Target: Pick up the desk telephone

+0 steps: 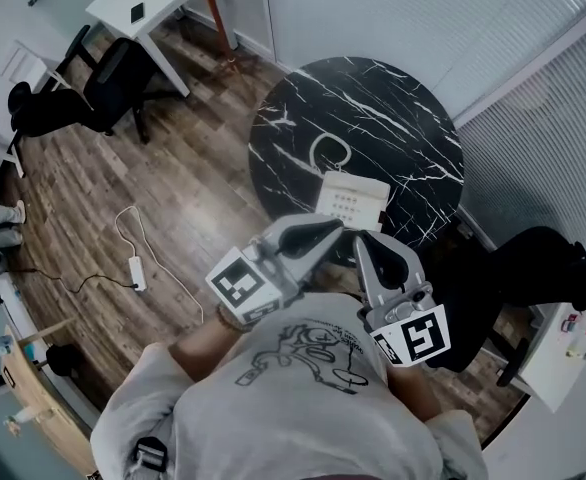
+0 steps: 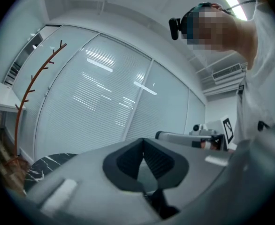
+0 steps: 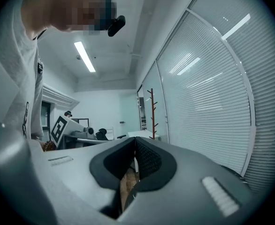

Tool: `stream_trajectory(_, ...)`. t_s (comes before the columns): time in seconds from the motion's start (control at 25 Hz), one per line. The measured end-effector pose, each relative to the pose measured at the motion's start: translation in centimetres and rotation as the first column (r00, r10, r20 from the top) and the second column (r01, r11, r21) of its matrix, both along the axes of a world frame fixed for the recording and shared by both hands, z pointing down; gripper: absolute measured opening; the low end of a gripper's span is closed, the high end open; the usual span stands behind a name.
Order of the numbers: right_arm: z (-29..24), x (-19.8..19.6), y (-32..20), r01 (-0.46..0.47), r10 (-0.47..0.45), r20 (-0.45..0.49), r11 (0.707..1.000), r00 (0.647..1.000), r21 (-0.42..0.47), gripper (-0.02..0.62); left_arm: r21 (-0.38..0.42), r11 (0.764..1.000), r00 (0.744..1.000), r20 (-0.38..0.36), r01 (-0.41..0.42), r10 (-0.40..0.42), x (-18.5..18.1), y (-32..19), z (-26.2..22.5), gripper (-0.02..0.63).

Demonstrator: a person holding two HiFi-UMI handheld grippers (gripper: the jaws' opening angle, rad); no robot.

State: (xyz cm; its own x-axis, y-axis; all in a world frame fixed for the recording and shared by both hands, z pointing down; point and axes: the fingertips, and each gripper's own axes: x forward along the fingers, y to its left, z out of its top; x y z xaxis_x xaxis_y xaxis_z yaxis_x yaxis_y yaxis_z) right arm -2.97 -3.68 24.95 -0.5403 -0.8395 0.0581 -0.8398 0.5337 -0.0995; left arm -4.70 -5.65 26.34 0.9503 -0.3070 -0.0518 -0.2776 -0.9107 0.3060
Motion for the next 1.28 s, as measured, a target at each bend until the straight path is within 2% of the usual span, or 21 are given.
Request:
stream_trajectory(0.32,1.2,1.8,-1.4,-0.017,0.017,0.01,0.999,1.0,-0.031,0.005,-0.028,1.0,1.0,0.011,-0.012,0.013,1.7,-1.3,1.1,0.002)
stream_trajectory(0.76,2.5,4.6,-1.1,0.002,-0.001,0.004,0.998,1.0,-0.067,0.005,-0.051,0.998,0.999,0.031,0.031,-0.03,4.1,-1.2,2.4,0.002)
stream_trajectory(1.0,4.6,6.1,-1.9,-0.003,0.003,0.0,0.994,1.0,-0.109,0.021,-0.08,0.997,0.998,0.067,0.021,-0.016,5.1,-1.7,4.5,0.018)
stream_trajectory(1.28,8.2,7.7,-3.6,-0.024,0.023,-0.006,0.986,1.0,-0.163,0.061,-0.103,0.994,0.989,0.144,0.032,-0.016,5.9,-3.7,8.8,0.055)
